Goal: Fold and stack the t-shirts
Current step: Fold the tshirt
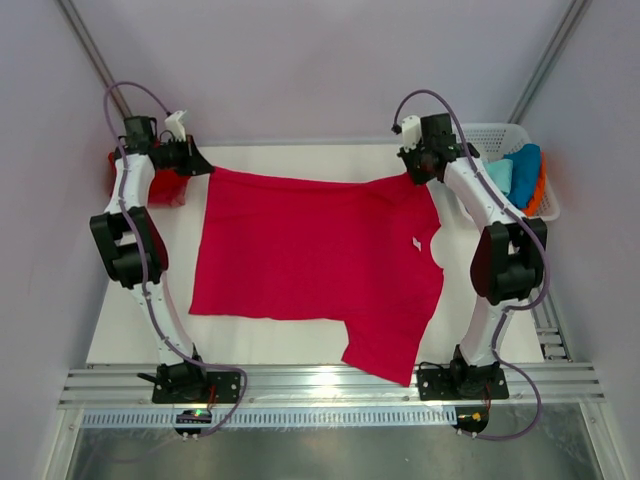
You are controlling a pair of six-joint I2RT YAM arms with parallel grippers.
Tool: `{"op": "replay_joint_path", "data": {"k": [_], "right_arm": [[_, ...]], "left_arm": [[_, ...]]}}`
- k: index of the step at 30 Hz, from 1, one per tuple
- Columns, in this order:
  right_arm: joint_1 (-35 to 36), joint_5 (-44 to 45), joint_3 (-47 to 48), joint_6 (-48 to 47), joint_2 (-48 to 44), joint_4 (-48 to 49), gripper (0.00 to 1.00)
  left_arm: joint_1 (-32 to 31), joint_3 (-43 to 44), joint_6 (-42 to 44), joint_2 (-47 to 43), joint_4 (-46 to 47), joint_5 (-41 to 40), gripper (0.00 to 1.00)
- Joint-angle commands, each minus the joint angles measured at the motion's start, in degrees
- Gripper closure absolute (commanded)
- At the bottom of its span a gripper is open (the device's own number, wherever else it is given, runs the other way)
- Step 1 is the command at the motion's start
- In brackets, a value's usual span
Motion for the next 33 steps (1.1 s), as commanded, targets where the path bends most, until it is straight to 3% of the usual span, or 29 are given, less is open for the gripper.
{"op": "replay_joint_path", "data": {"k": [1,8,12,22,33], "right_arm": [[-0.1,-3.2,-4.6,-1.0,-7.3,-3.7,0.97],[-0.1,-8.2,-18.6,-3.3,-15.9,-7.6,0.97],[-0.1,-10.6,-22.0,-4.9,-17.3,-10.2,0.97],[-0.2,-15.0,-23.8,-7.6,-16.8,-16.9,0.97],[-0.1,-11.8,-24.3,-10.1,-15.7,-20.6,0.97]], "left_arm": [[0.0,-3.2,4.9,-6.0,-4.9,0.6,1.00],[0.0,-11.2,14.0,-10.7,-16.3,2.4,1.00],[0.0,-14.2,19.4,-11.8,-21.4,2.4,1.00],[1.9,-15.7,25.5,-12.2,-32.4,4.5,1.00],[2.4,-17.7,24.5,-18.9,-34.2,-4.8,1.00]]}}
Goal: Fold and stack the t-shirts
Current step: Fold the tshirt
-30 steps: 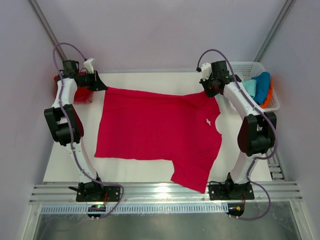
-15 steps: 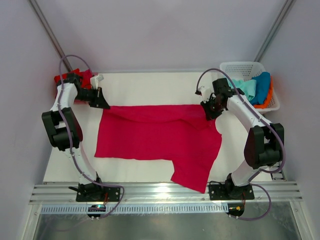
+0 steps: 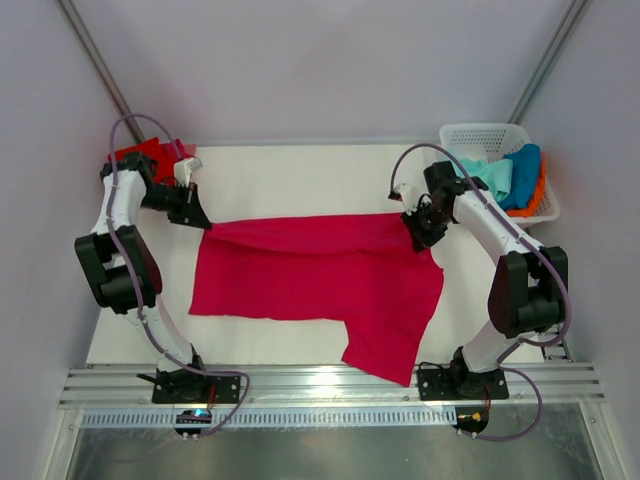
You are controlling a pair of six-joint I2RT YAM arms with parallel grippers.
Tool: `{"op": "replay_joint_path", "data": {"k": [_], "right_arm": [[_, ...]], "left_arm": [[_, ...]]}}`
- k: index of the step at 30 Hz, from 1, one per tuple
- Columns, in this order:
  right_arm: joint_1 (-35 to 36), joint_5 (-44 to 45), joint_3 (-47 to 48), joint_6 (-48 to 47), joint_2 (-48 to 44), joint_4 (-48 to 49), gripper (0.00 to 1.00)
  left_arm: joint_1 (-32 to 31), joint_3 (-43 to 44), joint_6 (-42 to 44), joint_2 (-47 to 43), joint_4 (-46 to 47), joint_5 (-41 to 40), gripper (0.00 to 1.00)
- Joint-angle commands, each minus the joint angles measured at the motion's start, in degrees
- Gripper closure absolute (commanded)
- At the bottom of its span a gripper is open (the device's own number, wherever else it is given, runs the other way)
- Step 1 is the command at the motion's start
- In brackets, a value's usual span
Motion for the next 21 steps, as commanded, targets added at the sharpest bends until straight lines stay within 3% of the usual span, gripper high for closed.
{"op": "replay_joint_path", "data": {"k": [1,6,21], "right_arm": [[-0.2,2.7,-0.7,-1.6,-0.3,-1.0,0.97],[-0.1,8.3,-2.2,-1.2,0.9,2.4,0.97],[-0.2,8.5,-2.0,-2.7,2.9,-1.3,0.97]], "left_arm": [[0.3,-1.1,0.0,-5.8,0.1,-3.8,1.00],[0.3,-5.1,-1.3,-6.8,3.6,-5.5,1.00],[0.5,-11.9,-0.6,-7.7,5.3,-6.4,1.00]]}}
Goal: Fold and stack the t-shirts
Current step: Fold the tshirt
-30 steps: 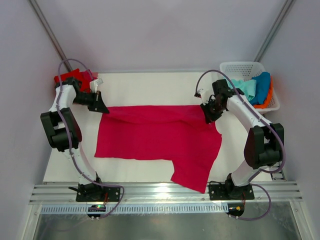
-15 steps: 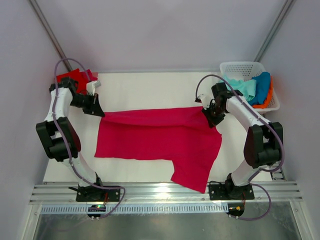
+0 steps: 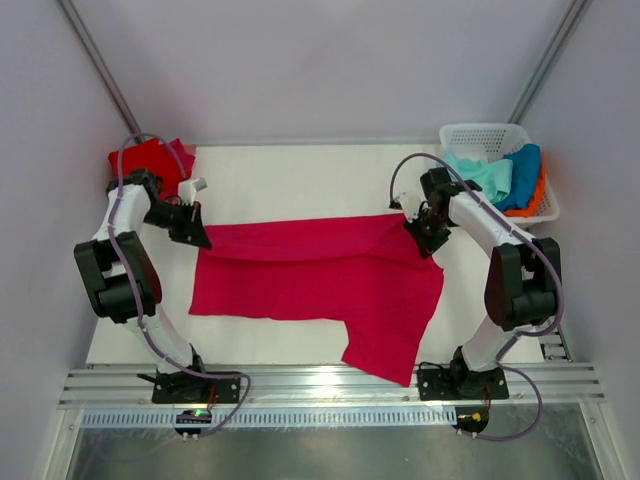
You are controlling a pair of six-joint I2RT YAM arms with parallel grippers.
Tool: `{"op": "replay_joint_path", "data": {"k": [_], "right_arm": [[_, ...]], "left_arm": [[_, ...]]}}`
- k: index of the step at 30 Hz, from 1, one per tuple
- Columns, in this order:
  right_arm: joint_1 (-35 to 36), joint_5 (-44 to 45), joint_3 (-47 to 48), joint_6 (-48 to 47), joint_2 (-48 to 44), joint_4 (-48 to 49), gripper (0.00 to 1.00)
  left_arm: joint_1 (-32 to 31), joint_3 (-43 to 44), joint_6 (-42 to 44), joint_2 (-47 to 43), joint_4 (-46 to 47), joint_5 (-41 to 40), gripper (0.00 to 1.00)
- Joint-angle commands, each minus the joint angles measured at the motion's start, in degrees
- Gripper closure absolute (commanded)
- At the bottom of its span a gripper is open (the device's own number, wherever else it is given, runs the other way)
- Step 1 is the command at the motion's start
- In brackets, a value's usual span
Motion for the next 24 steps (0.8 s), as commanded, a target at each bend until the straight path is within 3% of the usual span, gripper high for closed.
{"op": "replay_joint_path", "data": {"k": [1,14,17,24], "right_arm": [[-0.2,1.1,-0.3,-0.8,0.1,-1.5,0.97],[-0.2,-0.5,1.5,0.4,1.3,-0.7,0.97],[-0.2,-0.6,3.5,1.3,1.5,0.8,0.97],[-0.2,-1.2,14.2,5.4,4.5,6.2,0.97]], "left_arm": [[0.4,-1.4,0.0,-2.0,1.4,0.4,1.00],[0.4,-2.6,-2.9,1.6,7.2,0.3,1.00],[0.4,2.4,-5.3,5.4,9.0,1.5,1.00],[0.4,27.8,-13.3,18.1,12.1,1.7,1.00]]}}
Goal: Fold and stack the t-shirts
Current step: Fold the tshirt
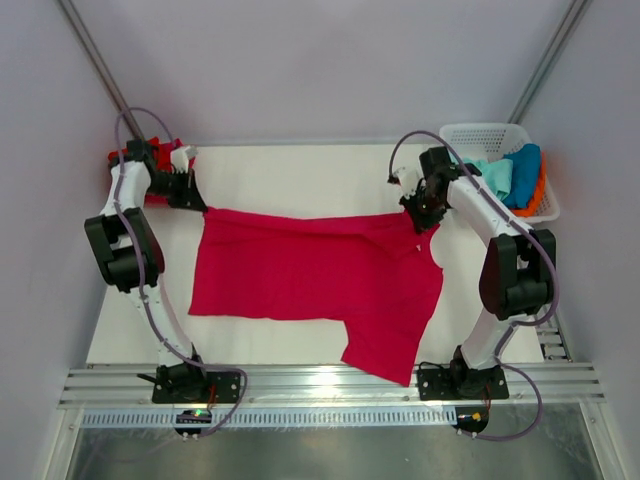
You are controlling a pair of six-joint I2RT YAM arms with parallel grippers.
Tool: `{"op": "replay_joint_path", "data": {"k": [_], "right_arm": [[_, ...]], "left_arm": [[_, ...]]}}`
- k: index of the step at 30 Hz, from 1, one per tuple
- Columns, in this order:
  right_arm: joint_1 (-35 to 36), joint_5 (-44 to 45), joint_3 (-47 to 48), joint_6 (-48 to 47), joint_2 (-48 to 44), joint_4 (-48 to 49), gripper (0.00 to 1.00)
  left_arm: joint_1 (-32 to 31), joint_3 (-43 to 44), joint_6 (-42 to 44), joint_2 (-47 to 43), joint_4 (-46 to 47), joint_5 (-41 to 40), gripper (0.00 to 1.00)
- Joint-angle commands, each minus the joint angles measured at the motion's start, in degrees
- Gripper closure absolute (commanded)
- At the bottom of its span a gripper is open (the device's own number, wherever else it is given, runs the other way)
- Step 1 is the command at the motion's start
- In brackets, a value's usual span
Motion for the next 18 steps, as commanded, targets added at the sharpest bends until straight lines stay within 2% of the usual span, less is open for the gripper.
{"op": "replay_joint_path", "data": {"k": [1,6,7,12,18], "right_arm": [[-0.1,-0.6,8.0,3.6,0.7,6.8,0.97],[-0.1,1.4,17.6,7.4,5.1,11.3,0.97],[-0.1,1.6,18.7,7.6,5.6,11.3,0.97],[-0.2,2.1,21.0,8.8,8.2,12.8,0.97],[-0.2,1.0,18.0,8.4,6.9,11.4,0.97]], "left_arm": [[0.2,12.4,-5.7,4.2,6.5,1.1,1.00],[-0.5,31.0,-11.0,13.4,6.8,0.5,1.00],[-0.6,32.2,-11.5,14.0,7.2,0.6,1.00],[-1.2,31.2,-13.9,13.7,14.6,0.7,1.00],[-1.2,28.8,-14.3,13.4,14.7,4.3,1.00]]}}
